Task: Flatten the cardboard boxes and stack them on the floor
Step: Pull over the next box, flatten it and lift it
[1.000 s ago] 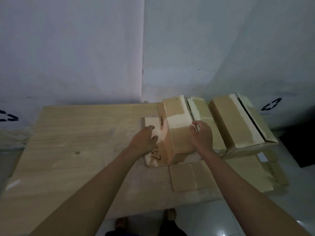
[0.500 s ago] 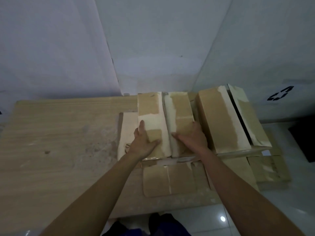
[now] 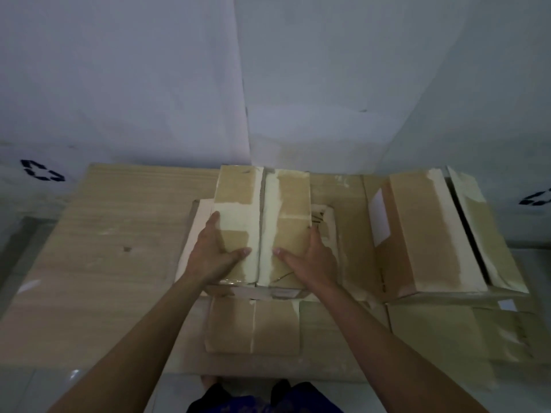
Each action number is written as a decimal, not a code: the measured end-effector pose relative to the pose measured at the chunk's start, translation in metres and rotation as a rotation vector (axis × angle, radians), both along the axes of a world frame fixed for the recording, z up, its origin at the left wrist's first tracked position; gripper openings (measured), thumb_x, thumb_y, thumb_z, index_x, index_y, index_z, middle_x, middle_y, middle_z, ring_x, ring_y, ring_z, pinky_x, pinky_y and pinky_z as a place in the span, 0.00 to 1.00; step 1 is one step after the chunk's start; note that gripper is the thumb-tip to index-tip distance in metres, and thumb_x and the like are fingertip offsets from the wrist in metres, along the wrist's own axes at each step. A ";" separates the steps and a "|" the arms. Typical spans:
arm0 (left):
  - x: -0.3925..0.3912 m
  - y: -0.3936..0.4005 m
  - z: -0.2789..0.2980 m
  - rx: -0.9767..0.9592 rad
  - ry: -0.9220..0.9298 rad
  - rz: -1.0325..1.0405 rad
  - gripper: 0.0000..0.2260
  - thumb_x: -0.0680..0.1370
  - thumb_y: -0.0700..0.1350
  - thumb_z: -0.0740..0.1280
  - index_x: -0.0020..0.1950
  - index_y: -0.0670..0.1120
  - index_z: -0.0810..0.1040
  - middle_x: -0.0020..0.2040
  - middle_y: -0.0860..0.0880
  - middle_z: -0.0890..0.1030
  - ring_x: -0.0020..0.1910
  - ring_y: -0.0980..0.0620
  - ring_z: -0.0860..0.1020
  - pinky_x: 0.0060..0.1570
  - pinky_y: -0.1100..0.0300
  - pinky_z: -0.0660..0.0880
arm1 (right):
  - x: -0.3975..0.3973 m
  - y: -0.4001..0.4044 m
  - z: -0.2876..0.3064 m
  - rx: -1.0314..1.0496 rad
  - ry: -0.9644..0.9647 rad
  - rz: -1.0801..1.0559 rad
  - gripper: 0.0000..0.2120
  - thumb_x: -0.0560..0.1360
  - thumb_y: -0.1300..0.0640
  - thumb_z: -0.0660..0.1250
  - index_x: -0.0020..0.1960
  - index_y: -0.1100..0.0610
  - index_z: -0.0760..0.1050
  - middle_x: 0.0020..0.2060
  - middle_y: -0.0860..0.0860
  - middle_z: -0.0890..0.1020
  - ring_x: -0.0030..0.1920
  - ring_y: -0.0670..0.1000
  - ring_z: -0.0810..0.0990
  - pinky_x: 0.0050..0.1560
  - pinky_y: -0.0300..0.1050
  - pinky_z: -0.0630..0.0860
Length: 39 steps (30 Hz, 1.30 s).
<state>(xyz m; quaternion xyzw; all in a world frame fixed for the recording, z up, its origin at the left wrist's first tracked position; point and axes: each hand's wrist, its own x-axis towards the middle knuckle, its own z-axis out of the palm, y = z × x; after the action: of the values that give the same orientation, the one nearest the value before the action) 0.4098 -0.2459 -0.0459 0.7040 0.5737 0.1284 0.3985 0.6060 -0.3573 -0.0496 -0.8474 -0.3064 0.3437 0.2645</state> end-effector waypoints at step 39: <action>-0.026 0.029 -0.004 -0.011 0.363 -0.107 0.54 0.61 0.62 0.78 0.77 0.60 0.46 0.77 0.41 0.31 0.77 0.33 0.37 0.72 0.32 0.46 | -0.080 -0.007 -0.019 -0.070 0.156 0.076 0.30 0.83 0.43 0.56 0.78 0.60 0.57 0.73 0.56 0.70 0.70 0.55 0.71 0.67 0.42 0.67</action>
<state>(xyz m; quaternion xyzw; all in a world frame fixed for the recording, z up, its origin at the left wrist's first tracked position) 0.3843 -0.2165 -0.0495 0.7428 0.5987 -0.0255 0.2986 0.5255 -0.3640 -0.0683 -0.8146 -0.3045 0.4288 0.2448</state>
